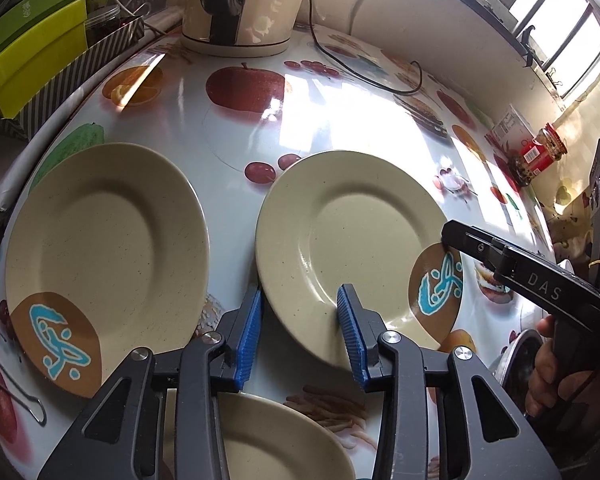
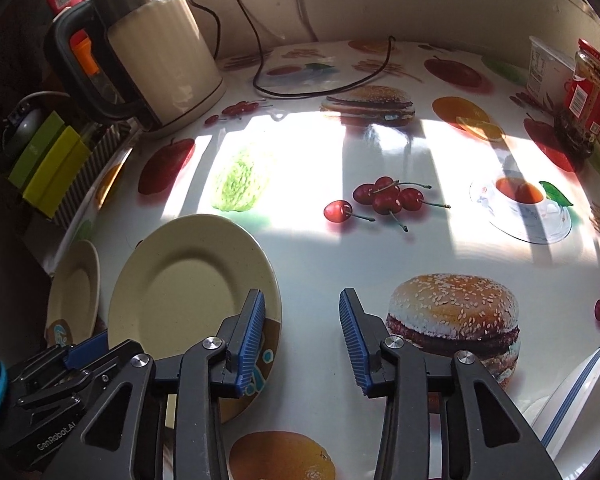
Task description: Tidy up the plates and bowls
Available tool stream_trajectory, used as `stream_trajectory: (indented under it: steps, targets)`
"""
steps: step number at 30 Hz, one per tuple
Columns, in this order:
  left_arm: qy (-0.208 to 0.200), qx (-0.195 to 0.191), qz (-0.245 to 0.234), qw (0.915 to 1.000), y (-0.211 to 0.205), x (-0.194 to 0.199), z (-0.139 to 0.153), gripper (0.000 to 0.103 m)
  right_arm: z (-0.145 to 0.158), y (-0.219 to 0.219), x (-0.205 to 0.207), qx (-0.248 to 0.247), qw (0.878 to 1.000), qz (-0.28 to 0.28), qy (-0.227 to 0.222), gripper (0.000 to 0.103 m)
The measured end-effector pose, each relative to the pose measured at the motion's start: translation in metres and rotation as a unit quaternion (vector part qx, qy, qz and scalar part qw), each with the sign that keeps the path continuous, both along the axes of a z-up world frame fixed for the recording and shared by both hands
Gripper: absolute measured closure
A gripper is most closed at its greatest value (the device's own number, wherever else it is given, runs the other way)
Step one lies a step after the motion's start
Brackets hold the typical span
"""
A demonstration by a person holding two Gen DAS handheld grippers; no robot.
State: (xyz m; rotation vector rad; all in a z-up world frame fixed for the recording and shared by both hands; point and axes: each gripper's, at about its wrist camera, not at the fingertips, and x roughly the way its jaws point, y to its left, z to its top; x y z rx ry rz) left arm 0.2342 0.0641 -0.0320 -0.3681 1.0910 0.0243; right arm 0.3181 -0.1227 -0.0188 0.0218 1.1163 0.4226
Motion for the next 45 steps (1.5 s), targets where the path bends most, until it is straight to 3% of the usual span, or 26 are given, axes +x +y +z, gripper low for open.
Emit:
stream_trajectory:
  steps: [12, 30, 45]
  targets:
    - [-0.002, 0.001, 0.009, 1.0000, 0.002, 0.003, 0.001, 0.070, -0.002, 0.005, 0.001, 0.035, 0.999, 0.015, 0.016, 0.089]
    - [-0.006, 0.008, 0.007, 0.9999, 0.001, 0.001, 0.006, 0.071, -0.001, 0.002, -0.003, 0.046, 0.999, 0.005, 0.021, 0.090]
    - [-0.037, 0.015, 0.004, 0.9992, 0.002, -0.028, 0.036, 0.071, 0.033, -0.001, -0.031, 0.061, 0.998, 0.008, -0.003, 0.090]
